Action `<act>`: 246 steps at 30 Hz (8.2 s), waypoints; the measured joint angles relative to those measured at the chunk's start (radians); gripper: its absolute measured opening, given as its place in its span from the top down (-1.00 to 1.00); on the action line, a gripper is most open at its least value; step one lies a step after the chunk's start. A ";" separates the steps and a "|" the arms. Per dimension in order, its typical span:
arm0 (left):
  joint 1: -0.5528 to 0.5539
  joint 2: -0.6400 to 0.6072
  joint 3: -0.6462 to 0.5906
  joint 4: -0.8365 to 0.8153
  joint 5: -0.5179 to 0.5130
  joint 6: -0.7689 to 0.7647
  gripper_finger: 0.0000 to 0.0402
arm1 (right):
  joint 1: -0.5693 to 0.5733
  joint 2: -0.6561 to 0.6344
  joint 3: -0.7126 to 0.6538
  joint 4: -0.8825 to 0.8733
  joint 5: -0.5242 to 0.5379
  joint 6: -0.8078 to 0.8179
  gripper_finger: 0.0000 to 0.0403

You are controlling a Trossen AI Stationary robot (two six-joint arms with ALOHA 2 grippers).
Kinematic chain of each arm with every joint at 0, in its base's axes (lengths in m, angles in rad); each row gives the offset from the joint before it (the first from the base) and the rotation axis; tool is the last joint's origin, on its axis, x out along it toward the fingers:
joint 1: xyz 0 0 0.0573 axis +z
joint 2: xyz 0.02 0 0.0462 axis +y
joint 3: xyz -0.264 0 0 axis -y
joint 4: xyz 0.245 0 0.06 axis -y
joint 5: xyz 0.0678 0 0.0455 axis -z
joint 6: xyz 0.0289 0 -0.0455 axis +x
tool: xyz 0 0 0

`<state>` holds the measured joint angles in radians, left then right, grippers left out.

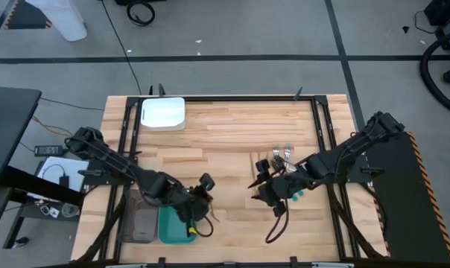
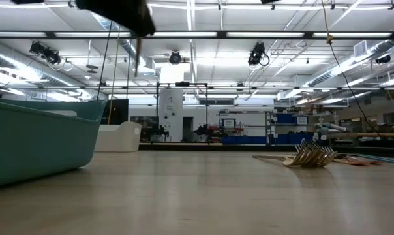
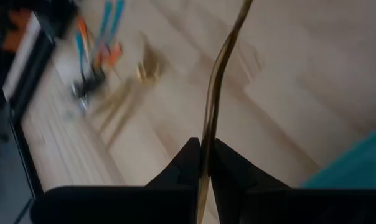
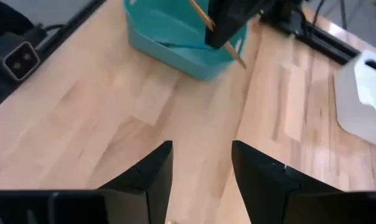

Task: Sort silverware by color (type)
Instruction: Put the gold fork into the black bin

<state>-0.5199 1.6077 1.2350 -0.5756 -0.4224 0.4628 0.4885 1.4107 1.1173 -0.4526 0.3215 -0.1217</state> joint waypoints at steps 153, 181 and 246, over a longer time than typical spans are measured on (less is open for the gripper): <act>-0.242 0.229 0.194 -0.656 -0.026 -0.391 0.40 | -0.201 0.278 -0.007 -0.430 -0.156 -0.120 0.14; -0.257 0.227 0.195 -0.629 -0.036 -0.353 0.40 | -0.300 0.387 -0.014 -0.415 -0.116 -0.583 0.48; -0.141 0.216 0.196 -0.259 -0.179 -0.059 0.40 | -0.009 0.209 -0.107 0.049 0.069 -0.526 0.85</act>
<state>-0.6605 1.8233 1.4315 -0.8343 -0.6014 0.4035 0.4792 1.6199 1.0100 -0.4041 0.3904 -0.6478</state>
